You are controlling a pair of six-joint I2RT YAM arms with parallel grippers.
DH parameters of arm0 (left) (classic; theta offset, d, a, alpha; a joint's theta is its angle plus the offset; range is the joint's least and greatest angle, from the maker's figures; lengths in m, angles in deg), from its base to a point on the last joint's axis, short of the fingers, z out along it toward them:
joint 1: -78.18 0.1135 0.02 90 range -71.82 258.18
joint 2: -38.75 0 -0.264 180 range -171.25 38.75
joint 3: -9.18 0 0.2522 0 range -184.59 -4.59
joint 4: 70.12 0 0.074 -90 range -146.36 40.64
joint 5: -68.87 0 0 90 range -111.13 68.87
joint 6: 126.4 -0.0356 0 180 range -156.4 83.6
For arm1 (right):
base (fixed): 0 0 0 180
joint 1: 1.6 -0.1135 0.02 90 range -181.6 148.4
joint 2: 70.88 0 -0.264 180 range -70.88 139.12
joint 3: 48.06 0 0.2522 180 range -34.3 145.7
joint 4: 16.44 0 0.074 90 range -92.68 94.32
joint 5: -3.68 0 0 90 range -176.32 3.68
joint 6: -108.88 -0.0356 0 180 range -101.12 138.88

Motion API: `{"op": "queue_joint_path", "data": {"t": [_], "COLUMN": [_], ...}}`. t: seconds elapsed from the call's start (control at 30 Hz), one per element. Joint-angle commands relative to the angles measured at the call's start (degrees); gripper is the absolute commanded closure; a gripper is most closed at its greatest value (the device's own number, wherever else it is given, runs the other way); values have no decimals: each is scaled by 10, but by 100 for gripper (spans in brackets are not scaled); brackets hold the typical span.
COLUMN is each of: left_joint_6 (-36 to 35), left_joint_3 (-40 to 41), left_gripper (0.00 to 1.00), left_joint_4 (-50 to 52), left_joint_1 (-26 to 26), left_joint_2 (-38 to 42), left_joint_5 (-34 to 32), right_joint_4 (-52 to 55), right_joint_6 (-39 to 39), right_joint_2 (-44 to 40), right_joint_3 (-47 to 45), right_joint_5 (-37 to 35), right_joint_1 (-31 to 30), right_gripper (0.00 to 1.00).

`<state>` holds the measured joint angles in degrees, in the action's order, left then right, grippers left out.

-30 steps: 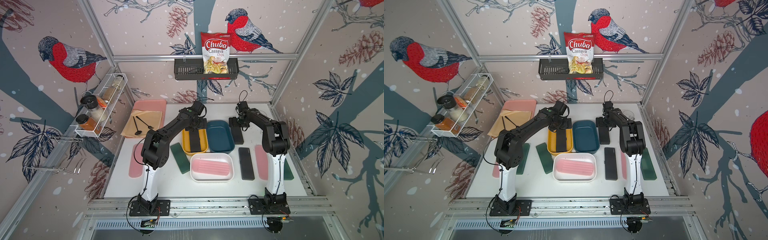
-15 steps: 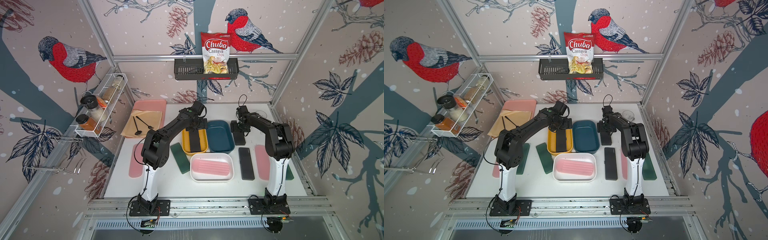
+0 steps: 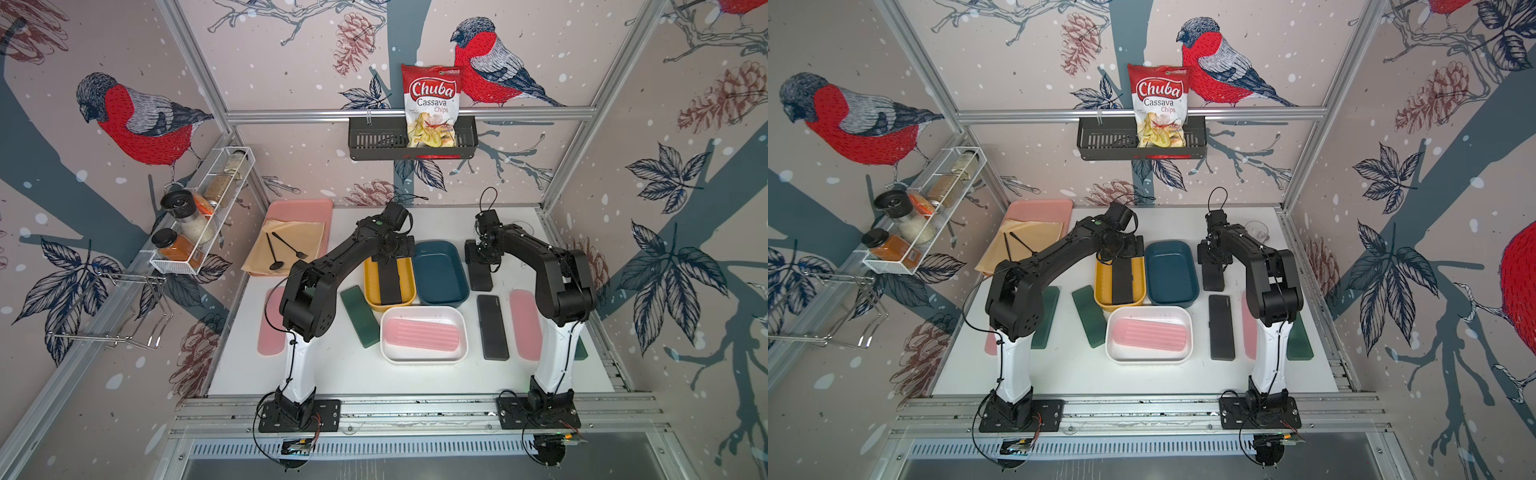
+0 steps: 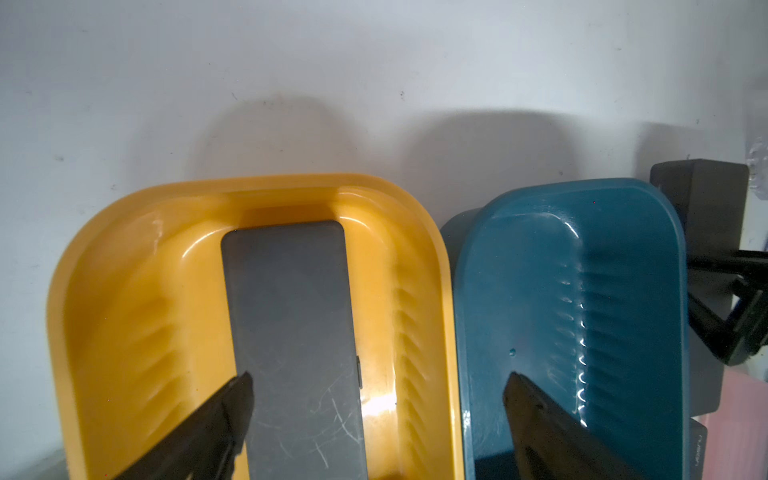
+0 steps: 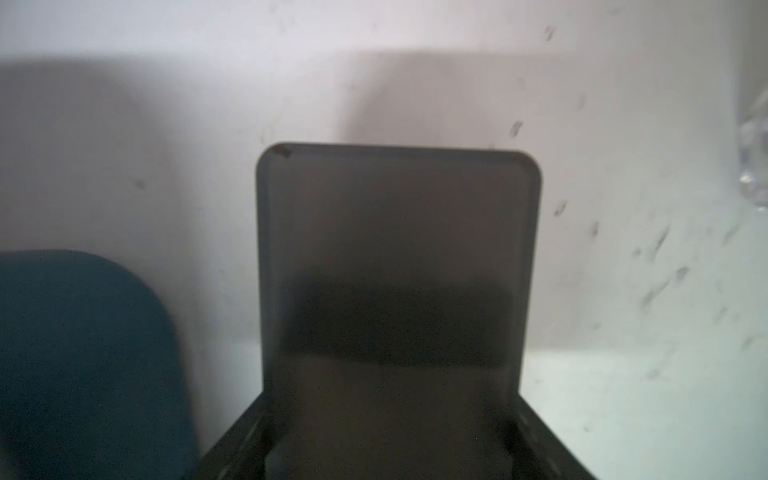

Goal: Place the pencil cases by color into the storage box
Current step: Pick up the pencil case from the center of the board.

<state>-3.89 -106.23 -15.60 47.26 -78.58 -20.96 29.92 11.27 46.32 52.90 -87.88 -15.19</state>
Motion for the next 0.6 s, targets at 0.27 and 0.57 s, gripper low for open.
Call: {"op": "queue_joint_path", "data": {"t": [0.27,0.57], "left_joint_6": [-14,-4], "left_joint_3": [11,64], "left_gripper": [2,2], "left_joint_4": [-20,-44], "left_joint_1": [19,69], "left_joint_2": [45,99], "left_joint_5": [-7,3], "right_joint_4": [35,72], "right_joint_6": [-4,-10], "right_joint_2": [-52,-97], "right_joint_3": [55,69], "right_joint_5": [19,38], "right_joint_1": [2,-41], "right_gripper": [55,55]}}
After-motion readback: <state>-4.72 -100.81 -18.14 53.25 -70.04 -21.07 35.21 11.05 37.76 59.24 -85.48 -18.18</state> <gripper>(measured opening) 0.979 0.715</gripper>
